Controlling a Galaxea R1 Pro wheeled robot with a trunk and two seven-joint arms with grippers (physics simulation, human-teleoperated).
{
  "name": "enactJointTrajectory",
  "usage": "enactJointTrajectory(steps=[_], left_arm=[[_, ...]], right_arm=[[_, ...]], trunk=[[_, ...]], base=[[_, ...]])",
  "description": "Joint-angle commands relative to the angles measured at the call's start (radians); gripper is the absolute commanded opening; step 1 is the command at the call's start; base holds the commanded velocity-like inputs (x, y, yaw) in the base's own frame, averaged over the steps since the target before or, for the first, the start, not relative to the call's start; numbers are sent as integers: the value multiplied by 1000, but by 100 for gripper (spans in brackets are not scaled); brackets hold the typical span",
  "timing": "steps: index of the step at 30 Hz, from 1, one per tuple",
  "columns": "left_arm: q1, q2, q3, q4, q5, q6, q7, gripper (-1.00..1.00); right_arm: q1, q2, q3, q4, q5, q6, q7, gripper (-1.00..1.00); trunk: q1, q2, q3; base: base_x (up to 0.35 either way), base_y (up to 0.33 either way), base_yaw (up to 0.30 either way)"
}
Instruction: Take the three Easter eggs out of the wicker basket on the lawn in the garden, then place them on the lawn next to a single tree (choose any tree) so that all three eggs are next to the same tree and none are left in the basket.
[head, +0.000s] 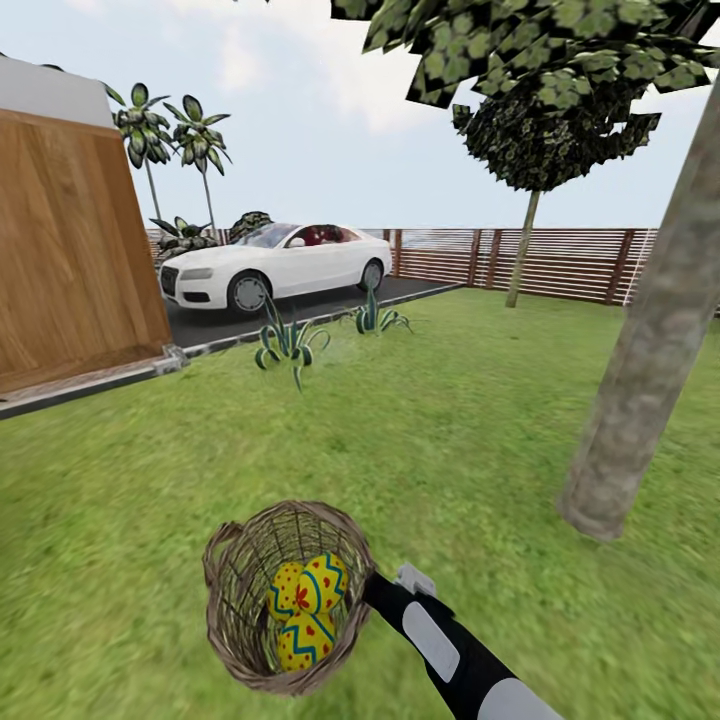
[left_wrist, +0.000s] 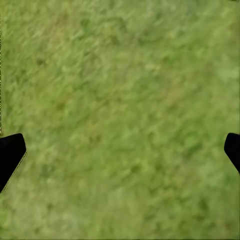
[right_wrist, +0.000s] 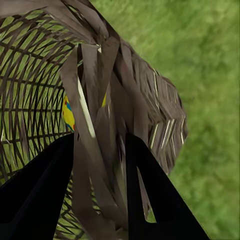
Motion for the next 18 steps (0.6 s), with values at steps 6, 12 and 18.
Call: enactJointTrajectory(steps=[6, 12, 18], left_arm=[[-1, 0, 0, 1, 6, -3, -2, 100], [-1, 0, 0, 1, 6, -3, -2, 100], [-1, 0, 0, 1, 6, -3, -1, 100]], right_arm=[[-1, 0, 2, -2, -5, 2, -6, -100], [-1, 0, 2, -2, -5, 2, -6, -100], [-1, 0, 2, -2, -5, 2, -6, -100]], trunk=[[0, -1, -1], [0, -1, -1], [0, -1, -1]], base=[[73, 269, -58], [14, 269, -192], [203, 146, -165]])
